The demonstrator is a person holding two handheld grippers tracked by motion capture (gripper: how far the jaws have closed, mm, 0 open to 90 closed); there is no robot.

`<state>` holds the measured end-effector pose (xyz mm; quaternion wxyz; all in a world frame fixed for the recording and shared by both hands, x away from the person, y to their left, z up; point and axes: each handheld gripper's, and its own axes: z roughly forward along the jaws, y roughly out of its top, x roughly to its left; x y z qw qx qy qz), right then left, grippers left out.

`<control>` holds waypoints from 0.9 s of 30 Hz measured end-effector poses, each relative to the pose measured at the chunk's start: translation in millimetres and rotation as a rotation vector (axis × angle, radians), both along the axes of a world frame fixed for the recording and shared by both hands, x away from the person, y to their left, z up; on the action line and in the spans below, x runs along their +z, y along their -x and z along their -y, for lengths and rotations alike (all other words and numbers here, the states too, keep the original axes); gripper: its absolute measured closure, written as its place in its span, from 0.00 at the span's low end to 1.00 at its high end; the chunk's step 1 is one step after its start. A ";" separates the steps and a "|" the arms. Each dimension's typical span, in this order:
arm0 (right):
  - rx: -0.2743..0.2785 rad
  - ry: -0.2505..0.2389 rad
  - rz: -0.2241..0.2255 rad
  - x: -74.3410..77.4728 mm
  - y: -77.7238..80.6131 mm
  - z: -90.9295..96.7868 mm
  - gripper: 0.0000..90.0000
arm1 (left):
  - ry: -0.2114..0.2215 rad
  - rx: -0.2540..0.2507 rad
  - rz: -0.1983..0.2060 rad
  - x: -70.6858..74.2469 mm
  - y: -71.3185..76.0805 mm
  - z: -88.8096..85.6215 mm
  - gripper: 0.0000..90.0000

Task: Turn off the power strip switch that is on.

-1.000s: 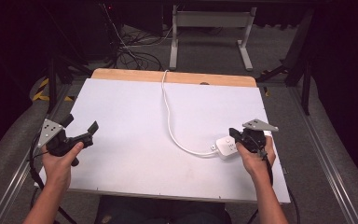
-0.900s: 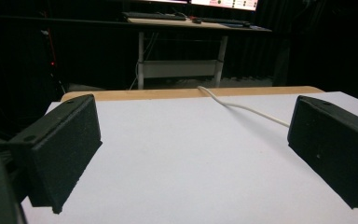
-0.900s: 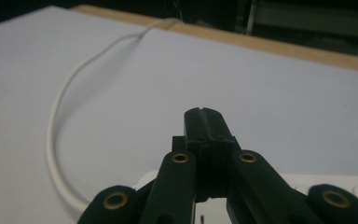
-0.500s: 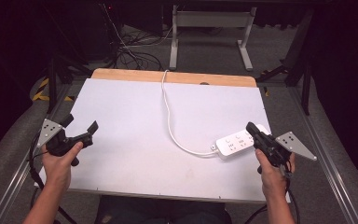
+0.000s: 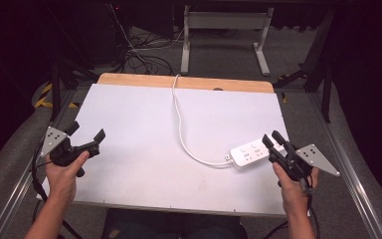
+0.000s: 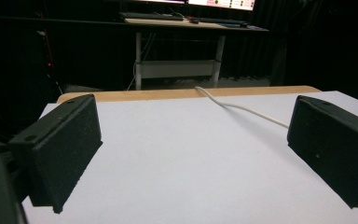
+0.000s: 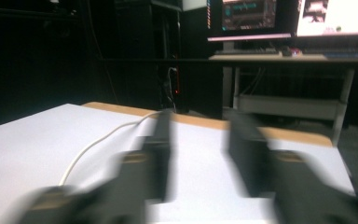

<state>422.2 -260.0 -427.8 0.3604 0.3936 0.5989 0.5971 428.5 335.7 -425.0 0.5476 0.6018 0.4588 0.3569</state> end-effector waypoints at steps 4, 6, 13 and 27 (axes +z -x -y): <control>-0.035 -0.003 -0.010 -3.6 -4.4 -0.7 0.25 | -0.002 0.000 0.003 0.1 0.4 0.5 0.04; -0.045 -0.003 -0.023 -3.6 -5.6 -0.7 0.14 | -0.003 -0.002 0.002 0.1 0.4 0.8 0.04; -0.051 -0.006 -0.027 -3.7 -5.8 -0.3 0.09 | -0.002 -0.003 0.002 -0.3 -0.4 1.0 0.04; -0.049 0.008 -0.027 -3.4 -4.2 -0.9 0.10 | -0.004 -0.009 0.001 -0.3 -1.5 1.8 0.04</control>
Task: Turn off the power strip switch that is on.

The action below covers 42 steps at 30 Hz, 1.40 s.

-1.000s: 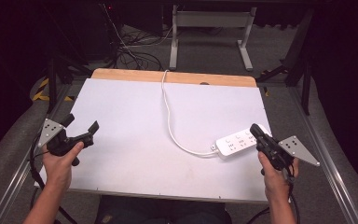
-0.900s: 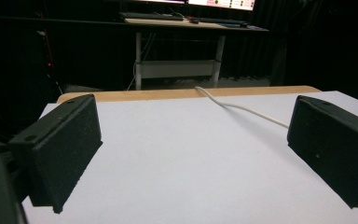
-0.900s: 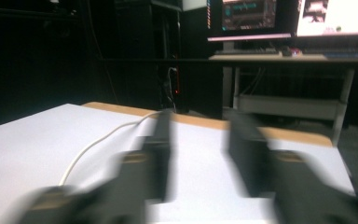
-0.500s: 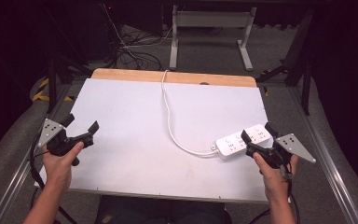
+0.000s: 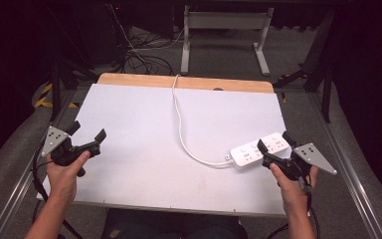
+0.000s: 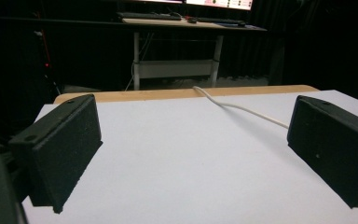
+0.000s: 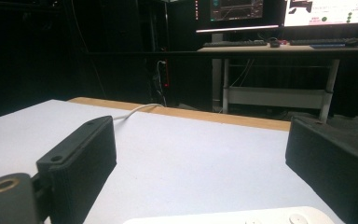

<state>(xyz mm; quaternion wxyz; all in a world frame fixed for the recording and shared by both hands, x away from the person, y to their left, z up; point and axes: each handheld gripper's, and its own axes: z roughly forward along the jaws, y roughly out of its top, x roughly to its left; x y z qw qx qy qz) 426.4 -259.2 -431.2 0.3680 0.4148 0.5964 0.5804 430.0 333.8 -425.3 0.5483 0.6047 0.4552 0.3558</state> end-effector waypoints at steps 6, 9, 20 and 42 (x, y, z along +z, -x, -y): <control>-0.001 0.007 -0.001 -0.2 0.3 -0.3 0.10 | 0.001 -0.001 -0.001 -0.1 -0.1 0.2 0.04; -0.005 0.004 -0.005 0.0 1.3 -0.4 0.10 | 0.004 -0.002 0.003 0.4 0.5 0.5 0.04; -0.009 0.017 -0.022 -2.5 -2.5 -2.4 0.10 | 0.017 0.011 0.018 3.3 9.2 -5.3 0.03; -0.007 0.034 -0.034 -3.9 -2.1 -3.2 0.10 | 0.005 -0.005 0.016 3.1 8.2 -2.0 0.03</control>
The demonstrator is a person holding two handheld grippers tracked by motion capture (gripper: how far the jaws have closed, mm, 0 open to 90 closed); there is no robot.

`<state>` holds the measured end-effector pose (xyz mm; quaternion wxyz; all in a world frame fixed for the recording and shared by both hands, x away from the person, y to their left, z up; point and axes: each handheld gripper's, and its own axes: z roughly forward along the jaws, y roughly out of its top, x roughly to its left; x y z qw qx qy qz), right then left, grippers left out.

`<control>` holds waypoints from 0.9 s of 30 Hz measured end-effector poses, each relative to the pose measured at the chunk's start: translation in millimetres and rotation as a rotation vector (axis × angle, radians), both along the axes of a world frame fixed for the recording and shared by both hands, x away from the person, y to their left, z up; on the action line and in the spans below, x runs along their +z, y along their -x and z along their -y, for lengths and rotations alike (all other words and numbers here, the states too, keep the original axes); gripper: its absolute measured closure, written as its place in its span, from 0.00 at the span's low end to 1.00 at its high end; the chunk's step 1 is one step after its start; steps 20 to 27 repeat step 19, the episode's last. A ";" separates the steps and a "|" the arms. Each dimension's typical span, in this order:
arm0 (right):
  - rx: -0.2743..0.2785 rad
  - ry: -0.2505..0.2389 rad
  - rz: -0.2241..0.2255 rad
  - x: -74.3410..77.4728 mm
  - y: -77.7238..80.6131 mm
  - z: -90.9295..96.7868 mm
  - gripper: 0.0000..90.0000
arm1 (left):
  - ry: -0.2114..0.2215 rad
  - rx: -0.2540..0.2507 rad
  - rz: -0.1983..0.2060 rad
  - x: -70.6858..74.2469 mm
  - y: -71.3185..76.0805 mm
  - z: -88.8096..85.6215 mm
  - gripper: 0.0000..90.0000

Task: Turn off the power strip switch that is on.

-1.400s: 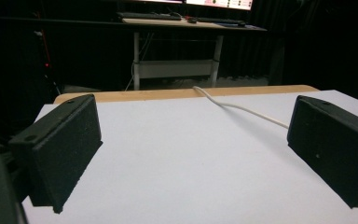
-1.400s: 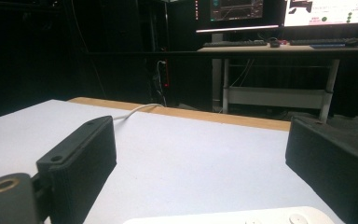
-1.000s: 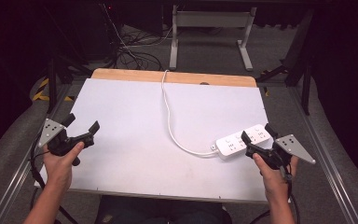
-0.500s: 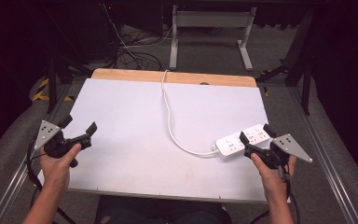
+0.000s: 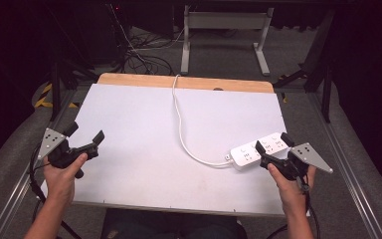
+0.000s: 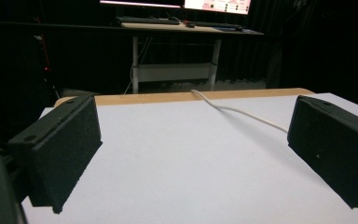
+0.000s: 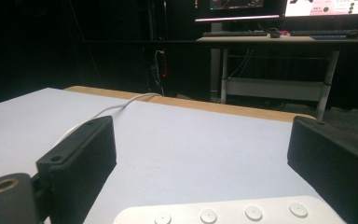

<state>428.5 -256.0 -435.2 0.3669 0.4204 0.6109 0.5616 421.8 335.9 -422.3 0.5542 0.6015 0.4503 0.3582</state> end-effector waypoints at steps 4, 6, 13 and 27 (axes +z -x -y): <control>-0.001 0.002 0.000 0.0 0.2 -0.3 0.10 | 0.000 0.001 0.001 0.1 0.2 -0.3 0.03; 0.000 0.002 -0.001 -0.2 -0.1 -0.5 0.10 | 0.002 0.001 0.001 -0.1 -0.3 -0.3 0.03; 0.003 0.004 -0.008 -1.7 -1.8 0.2 0.10 | -0.006 -0.002 -0.005 -0.9 -3.4 0.8 0.04; 0.005 0.007 -0.011 -2.5 -2.7 0.3 0.10 | -0.008 -0.004 -0.006 -1.4 -4.7 1.4 0.04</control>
